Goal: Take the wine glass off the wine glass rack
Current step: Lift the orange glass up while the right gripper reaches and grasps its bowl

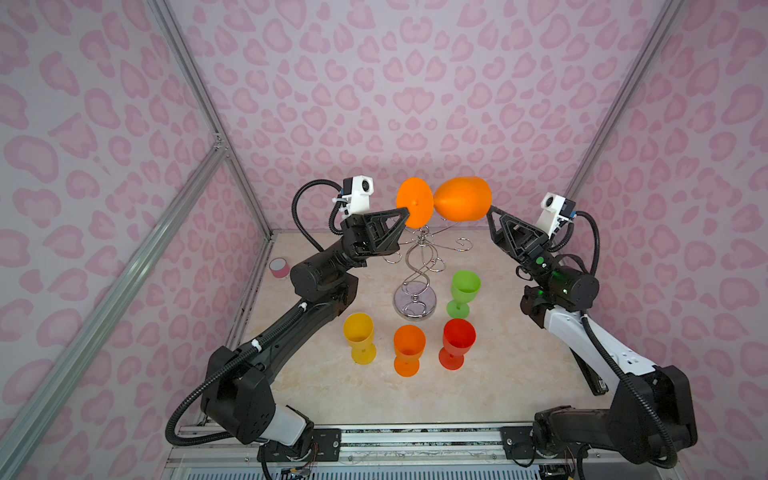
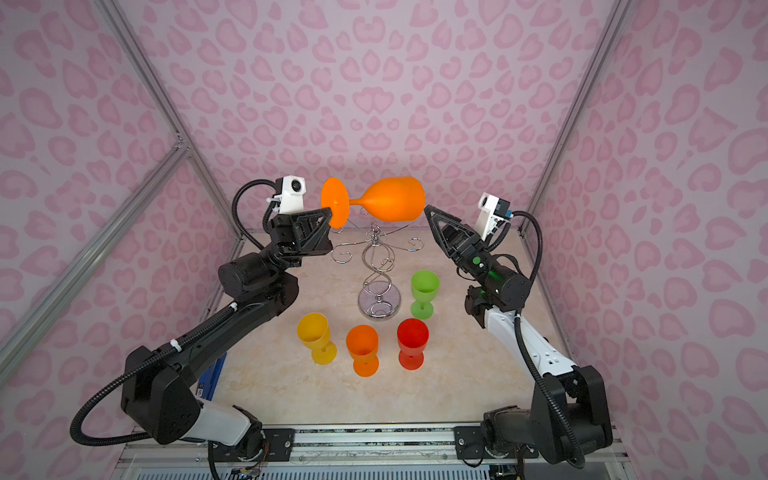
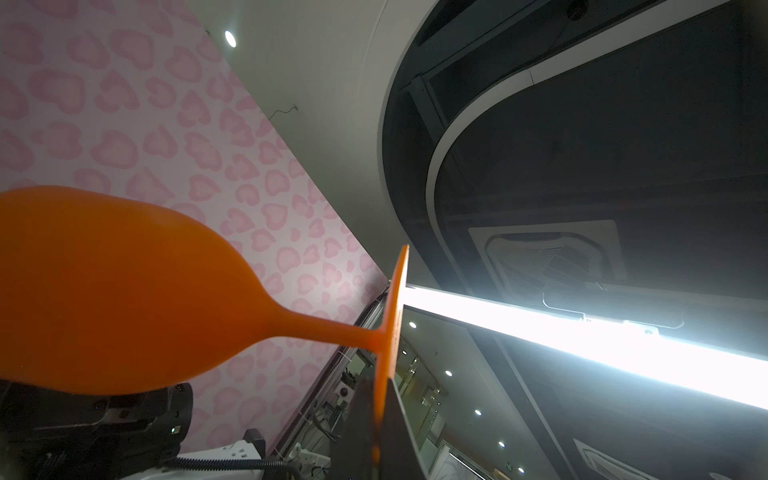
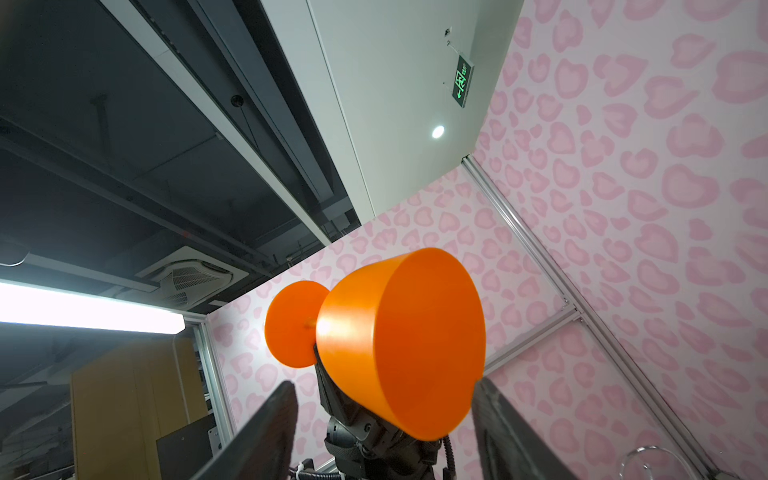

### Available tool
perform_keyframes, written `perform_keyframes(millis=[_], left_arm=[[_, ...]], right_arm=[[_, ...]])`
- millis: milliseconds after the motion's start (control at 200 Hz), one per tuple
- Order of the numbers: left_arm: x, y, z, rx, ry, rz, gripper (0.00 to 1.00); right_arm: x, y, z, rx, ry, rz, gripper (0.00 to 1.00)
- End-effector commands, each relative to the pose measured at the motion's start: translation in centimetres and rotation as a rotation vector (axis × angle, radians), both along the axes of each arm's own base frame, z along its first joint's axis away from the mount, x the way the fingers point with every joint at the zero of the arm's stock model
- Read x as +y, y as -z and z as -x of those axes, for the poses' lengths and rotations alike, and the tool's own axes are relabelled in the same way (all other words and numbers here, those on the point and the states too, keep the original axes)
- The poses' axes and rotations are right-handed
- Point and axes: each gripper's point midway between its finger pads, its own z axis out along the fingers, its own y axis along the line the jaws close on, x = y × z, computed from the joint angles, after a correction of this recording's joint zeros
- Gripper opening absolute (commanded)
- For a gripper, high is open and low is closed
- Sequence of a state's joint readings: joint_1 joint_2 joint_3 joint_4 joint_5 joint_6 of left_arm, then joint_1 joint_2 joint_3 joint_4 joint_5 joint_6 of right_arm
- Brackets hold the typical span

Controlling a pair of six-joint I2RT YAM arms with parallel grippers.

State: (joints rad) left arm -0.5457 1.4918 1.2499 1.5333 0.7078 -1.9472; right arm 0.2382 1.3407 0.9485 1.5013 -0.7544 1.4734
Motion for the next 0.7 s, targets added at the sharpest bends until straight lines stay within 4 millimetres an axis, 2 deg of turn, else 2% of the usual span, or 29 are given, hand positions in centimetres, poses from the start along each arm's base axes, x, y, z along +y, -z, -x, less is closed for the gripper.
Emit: perform_keyframes(millis=[0,365,695], left_arm=[[0.3,-0.3,0.5,-0.025,0.014,0.037,0.03],[-1.6,1.2,-1.3,0.045,0.055,0.015,0.03],[-2.2,1.4,-1.9,0.062,0.071,0.012,0.03]], right_arm=[[0.4,-0.4,1.3,-0.074,-0.016,0.021,0.65],[0.8,0.0,1.3,-0.106,0.0,0.05,0.59],[1.0,0.5,0.8,-0.108,0.009,0.067,0.29]])
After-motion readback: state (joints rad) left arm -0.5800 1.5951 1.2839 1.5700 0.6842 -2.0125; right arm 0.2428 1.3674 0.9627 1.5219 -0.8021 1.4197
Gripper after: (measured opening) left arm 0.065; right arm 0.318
